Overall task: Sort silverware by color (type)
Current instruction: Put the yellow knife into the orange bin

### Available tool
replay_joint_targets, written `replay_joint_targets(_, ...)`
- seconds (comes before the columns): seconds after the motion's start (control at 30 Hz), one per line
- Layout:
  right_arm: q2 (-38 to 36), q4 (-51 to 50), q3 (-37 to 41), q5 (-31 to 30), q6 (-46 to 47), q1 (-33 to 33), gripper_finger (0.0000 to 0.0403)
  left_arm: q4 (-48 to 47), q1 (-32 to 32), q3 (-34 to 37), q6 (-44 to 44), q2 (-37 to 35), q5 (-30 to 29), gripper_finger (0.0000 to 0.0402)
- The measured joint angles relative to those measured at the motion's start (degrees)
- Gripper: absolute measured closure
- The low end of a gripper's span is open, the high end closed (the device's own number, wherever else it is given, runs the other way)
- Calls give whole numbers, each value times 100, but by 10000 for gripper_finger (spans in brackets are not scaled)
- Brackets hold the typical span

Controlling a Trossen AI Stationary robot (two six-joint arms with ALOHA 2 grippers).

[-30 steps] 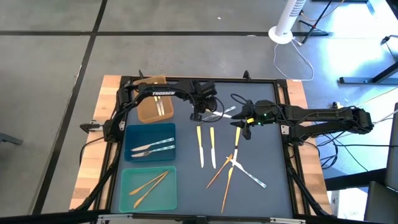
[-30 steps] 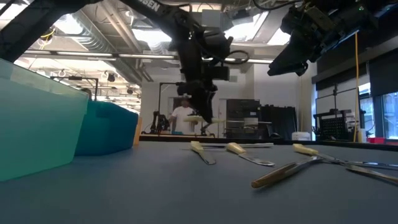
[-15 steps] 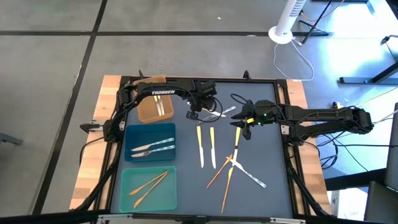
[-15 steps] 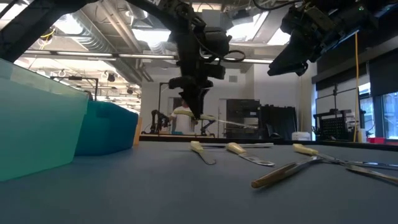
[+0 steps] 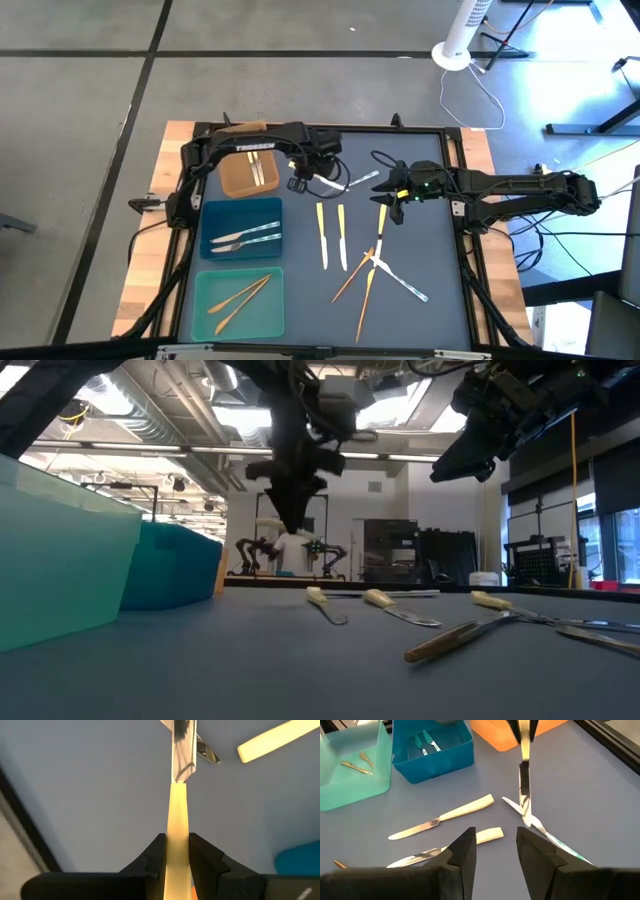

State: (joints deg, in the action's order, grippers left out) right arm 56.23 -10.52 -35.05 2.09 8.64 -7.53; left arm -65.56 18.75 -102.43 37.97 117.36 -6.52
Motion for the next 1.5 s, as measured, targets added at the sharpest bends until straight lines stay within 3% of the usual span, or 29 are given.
replay_joint_targets(0.47,0,8,0,2,4,0,274,-1120,387,2,-46,-811,-602,343)
replay_joint_targets(0.7,0,2,0,0,4,0,274,-1513,650,4,-161,-1288,-633,343)
replay_joint_targets(1.03,0,10,0,0,4,2,274,-2464,879,6,-468,-1812,-1264,343)
replay_joint_targets(1.17,0,11,0,0,4,0,274,-2453,965,26,-684,-1961,-1536,343)
replay_joint_targets(1.5,0,9,0,1,4,2,274,-2442,1335,354,-636,-1993,-1561,343)
